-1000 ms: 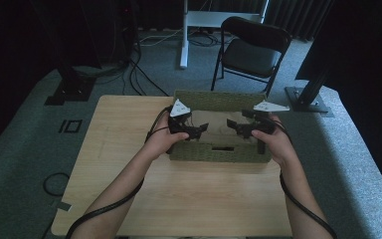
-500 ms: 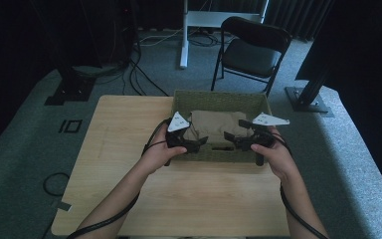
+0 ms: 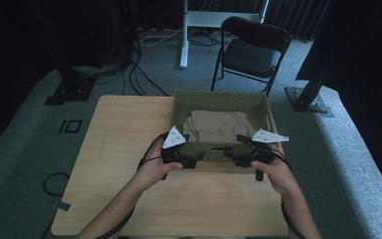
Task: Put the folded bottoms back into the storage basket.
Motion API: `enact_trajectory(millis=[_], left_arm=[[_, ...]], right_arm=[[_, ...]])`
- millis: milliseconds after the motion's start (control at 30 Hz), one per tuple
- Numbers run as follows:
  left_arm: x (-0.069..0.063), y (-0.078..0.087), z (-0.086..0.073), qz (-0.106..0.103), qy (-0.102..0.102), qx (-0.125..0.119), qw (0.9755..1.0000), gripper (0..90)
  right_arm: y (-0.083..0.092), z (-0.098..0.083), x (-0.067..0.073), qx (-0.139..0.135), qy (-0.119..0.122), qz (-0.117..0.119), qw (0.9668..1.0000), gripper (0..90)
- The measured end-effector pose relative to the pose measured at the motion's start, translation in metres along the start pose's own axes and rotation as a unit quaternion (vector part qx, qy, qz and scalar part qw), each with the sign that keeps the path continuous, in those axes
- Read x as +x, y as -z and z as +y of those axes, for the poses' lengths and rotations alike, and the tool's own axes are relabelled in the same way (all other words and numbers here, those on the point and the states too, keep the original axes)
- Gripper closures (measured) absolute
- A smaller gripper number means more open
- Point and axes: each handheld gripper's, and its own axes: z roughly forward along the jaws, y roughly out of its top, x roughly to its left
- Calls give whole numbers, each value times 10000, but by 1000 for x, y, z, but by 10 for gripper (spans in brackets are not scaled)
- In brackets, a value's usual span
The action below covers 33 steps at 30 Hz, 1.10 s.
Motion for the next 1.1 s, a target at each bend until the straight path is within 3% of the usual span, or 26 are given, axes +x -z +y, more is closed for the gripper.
enact_trajectory(millis=[300,500,1100], left_arm=[[-5,3,-20,58,-86,142,9998,176],[-6,1,-39,105,-13,270,9996,176],[12,7,-93,360,490,569,9965,176]], right_arm=[[2,-25,1,207,34,-62,9998,137],[3,-42,-2,334,-49,-171,9993,137],[11,-85,-13,650,-240,-601,9958,132]])
